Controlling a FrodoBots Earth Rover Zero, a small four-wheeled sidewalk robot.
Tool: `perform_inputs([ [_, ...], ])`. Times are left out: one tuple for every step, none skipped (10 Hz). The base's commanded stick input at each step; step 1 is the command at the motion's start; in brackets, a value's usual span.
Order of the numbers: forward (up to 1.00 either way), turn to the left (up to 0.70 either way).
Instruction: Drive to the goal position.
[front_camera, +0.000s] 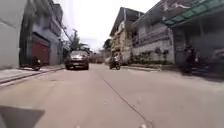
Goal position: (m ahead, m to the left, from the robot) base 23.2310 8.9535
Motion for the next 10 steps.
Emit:
perform_inputs([
  [1.0,0.0],
  [1.0,0.0],
  [1.0,0.0],
  [1.0,0.0],
  [1.0,0.4],
  [1.0,0.4],
  [1.0,0.4],
  [1.0,0.26],
  [1.0,0.08],
  [1.0,0.0],
])
